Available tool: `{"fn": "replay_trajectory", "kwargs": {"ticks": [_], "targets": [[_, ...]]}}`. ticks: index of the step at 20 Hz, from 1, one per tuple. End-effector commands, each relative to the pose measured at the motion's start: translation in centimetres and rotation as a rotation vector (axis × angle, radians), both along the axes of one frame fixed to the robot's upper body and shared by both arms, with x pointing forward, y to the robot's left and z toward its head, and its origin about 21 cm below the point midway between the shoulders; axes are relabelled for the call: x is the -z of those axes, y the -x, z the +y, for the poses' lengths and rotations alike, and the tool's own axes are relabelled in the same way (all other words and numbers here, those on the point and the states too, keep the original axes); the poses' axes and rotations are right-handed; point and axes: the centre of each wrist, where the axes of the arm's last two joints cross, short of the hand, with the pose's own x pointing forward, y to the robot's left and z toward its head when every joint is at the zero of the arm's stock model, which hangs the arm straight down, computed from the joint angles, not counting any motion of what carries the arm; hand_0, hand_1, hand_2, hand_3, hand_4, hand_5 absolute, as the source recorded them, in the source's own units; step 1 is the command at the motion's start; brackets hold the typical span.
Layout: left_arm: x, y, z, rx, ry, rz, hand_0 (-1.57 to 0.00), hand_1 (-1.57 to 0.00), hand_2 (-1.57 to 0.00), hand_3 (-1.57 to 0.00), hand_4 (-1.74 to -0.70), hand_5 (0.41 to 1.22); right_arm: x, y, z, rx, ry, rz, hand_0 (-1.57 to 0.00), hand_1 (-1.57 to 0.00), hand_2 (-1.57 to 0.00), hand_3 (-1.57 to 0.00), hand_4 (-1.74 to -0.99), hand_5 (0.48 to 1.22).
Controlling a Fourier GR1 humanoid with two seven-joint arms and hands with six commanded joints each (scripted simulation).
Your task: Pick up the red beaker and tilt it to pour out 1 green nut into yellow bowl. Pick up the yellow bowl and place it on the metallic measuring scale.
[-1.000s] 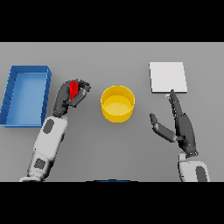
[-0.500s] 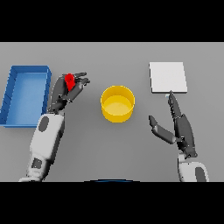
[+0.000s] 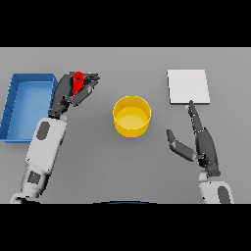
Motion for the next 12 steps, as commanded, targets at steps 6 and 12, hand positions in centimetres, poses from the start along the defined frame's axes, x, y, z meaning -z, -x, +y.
{"fn": "replay_trajectory", "kwargs": {"ticks": [6, 12], "targets": [[-2.9, -0.8, -0.6, 0.103, -0.367, -0.051, -1.57, -1.57, -1.57, -1.57, -1.74, 1.12, -0.2, 0.2, -0.2, 0.019, 0.01, 0.016, 0.0, 0.0, 0.0, 0.0, -1.19, 0.658], [-5.1, -1.4, -3.7, 0.22, -0.758, -0.092, -1.57, -1.57, -1.57, -1.57, -1.74, 1.147, 0.1, 0.1, 0.3, 0.001, -0.003, 0.042, 0.0, 0.0, 0.0, 0.0, -1.182, 0.668]]}}
